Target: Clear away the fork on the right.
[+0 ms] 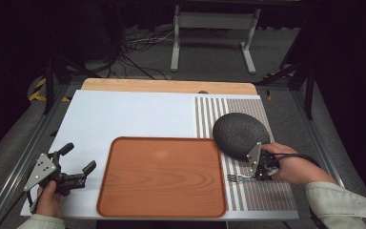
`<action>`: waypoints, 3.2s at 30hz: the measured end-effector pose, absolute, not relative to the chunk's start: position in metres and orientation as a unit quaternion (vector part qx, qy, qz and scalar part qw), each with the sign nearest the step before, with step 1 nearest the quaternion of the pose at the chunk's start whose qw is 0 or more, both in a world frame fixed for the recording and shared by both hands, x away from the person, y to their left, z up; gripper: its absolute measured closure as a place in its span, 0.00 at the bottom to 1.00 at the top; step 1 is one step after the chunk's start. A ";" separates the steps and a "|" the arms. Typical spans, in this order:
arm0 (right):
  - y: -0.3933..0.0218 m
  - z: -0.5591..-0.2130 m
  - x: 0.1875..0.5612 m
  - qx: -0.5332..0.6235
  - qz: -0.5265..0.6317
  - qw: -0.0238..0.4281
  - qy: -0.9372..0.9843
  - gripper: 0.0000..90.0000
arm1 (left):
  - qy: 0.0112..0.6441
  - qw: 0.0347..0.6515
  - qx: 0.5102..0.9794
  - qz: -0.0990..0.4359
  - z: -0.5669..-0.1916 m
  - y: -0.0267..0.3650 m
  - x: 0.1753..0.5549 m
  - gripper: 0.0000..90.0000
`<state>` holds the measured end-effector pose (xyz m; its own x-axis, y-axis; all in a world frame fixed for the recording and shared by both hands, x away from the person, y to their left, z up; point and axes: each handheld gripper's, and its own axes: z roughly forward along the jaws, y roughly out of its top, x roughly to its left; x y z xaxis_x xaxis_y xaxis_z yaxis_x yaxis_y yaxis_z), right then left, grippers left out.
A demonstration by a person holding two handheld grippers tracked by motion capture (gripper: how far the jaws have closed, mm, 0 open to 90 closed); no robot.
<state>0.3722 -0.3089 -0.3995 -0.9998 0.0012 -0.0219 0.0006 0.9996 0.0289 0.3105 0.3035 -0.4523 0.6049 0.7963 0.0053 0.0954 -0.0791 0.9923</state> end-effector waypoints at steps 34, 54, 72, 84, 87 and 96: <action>-0.279 -0.338 0.368 0.036 0.088 0.077 0.992 0.87 | 0.330 0.592 0.673 0.297 -0.452 0.303 0.310 0.00; -0.228 -0.325 0.370 0.085 0.151 0.082 0.981 0.87 | 0.331 0.592 0.672 0.297 -0.452 0.304 0.310 0.00; -0.199 -0.332 0.367 0.278 0.195 0.027 0.940 0.87 | 0.331 0.594 0.670 0.298 -0.452 0.305 0.310 0.00; -0.180 -0.340 0.361 0.384 0.187 0.003 0.904 0.87 | 0.331 0.594 0.670 0.298 -0.451 0.305 0.310 0.00; -0.176 -0.339 0.361 0.423 0.201 -0.002 0.884 0.87 | 0.330 0.593 0.671 0.299 -0.452 0.305 0.311 0.00; -0.172 -0.345 0.363 0.491 0.199 -0.014 0.848 0.87 | 0.330 0.593 0.671 0.299 -0.451 0.305 0.310 0.00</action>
